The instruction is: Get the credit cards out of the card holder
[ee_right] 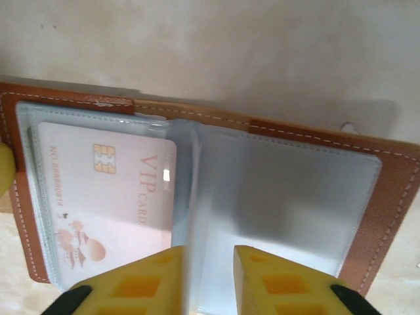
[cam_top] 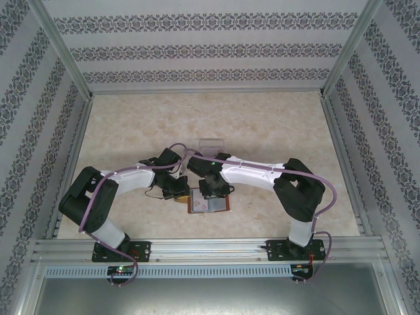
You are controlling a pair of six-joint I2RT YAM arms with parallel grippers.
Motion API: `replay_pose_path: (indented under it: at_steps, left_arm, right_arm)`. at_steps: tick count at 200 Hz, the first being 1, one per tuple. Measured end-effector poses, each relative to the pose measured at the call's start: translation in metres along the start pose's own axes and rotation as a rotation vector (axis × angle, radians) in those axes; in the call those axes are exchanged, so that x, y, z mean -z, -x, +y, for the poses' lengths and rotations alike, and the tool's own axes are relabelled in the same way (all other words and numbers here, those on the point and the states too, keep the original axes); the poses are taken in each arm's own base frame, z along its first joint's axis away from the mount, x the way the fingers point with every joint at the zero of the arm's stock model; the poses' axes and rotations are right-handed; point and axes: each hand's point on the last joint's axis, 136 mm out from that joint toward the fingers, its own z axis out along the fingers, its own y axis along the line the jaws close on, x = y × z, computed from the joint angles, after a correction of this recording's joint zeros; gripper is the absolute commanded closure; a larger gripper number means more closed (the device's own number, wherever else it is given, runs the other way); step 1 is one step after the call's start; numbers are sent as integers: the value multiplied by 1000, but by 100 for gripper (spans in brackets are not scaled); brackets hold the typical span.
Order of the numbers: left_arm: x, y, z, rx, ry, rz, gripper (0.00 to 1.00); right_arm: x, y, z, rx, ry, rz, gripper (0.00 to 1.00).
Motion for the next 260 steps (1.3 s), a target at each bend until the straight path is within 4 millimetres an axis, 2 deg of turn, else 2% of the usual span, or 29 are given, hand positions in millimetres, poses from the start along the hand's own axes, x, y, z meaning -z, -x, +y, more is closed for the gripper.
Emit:
replay_pose_path:
  at_steps: [25,64,165,194,260]
  left_arm:
    - [0,0,0,0,0,0,95]
    - [0,0,0,0,0,0,95]
    - [0,0,0,-2,0,1,95]
    - [0,0,0,-2,0,1,95]
    - [0,0,0,-2,0,1,95]
  right_arm:
    - [0,1,4,2,17,-4,94]
    - [0,1,6,1,36,-9,97]
    - [-3,-1,-13,5,-46,-19,88]
    - [-5,-4,-24,11,-86,-7,80]
    - [-13,-12,-45,2,-144,19,75]
